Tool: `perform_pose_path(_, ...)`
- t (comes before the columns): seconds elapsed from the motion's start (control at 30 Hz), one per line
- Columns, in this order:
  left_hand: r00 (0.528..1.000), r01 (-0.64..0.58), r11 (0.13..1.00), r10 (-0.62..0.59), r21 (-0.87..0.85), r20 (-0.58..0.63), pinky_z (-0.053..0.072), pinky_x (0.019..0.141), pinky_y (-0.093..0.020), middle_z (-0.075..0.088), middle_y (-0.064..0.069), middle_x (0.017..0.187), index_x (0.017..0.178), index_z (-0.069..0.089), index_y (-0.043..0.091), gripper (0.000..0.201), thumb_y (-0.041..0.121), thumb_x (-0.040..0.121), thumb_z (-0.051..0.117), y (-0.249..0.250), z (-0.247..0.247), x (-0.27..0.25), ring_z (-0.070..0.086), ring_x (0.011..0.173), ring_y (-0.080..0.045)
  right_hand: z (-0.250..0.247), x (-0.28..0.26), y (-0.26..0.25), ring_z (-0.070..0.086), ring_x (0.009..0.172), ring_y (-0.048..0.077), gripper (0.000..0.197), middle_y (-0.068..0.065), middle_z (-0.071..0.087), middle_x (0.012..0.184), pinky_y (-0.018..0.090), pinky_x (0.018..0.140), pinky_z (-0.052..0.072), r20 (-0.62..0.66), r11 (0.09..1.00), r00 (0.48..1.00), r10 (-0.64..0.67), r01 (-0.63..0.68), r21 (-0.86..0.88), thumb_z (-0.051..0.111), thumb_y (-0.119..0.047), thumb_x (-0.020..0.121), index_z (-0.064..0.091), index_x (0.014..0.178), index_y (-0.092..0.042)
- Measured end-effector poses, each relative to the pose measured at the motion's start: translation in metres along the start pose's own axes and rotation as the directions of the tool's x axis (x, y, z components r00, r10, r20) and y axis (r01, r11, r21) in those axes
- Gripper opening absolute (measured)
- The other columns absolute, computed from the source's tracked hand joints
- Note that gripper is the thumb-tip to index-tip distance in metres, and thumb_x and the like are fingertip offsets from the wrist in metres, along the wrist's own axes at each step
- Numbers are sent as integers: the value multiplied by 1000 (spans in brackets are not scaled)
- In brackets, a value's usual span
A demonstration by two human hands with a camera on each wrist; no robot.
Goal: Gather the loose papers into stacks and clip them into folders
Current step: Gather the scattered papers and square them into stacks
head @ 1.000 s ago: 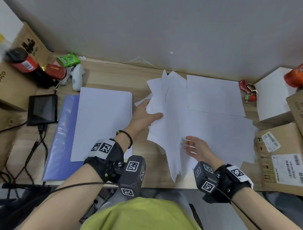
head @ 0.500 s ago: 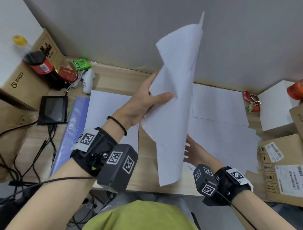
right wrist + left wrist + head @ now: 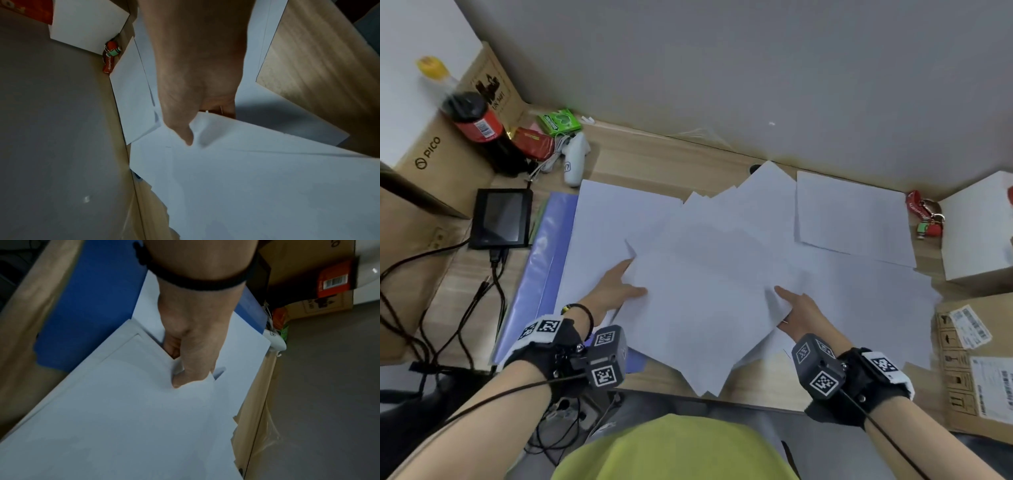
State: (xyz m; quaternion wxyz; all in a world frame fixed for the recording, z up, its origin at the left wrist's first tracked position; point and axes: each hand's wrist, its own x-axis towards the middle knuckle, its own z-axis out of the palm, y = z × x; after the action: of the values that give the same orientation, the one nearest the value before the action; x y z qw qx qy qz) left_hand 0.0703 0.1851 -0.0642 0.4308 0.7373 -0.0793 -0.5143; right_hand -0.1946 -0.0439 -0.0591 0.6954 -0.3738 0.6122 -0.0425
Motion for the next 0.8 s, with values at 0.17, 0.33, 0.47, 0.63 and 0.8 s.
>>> perform_pose_path(0.17,996,-80,994,77,78,37,49,77,-26,49,-1,131,138,35,23,67,5,84,70,10,11,0,55,108,-19,1,12,23,61,90,29,77,14,57,112,40,73,55,-42,995,997,65,-68,-73,74,-17,80,33,143,-1)
perform_pose_path(0.33,990,-66,996,72,55,-123,49,61,-28,45,-7,123,118,31,22,56,3,83,71,16,13,11,56,82,-15,5,-2,11,60,84,28,39,11,59,96,38,70,52,-58,985,998,-13,3,-170,56,0,92,47,130,2)
perform_pose_path(0.47,989,-49,999,51,12,-140,50,64,-30,51,-10,124,121,39,22,51,4,84,70,15,9,14,59,89,-22,-26,1,-13,57,101,33,35,13,59,103,43,75,51,-183,986,980,-82,53,-159,59,-3,91,46,123,-2)
perform_pose_path(0.63,999,-31,989,32,145,-7,51,92,-42,53,-5,131,135,44,19,62,6,82,73,15,5,13,54,118,-27,-78,2,-18,54,71,21,44,5,54,84,39,69,48,-316,989,942,-113,76,-126,59,-12,90,48,129,5)
perform_pose_path(0.8,993,-36,979,12,201,119,45,99,-35,57,-2,131,138,45,17,65,8,81,75,15,17,8,55,118,-21,-74,2,1,61,72,38,60,22,59,87,42,70,49,-215,947,971,100,-159,-279,76,-33,75,53,121,-2)
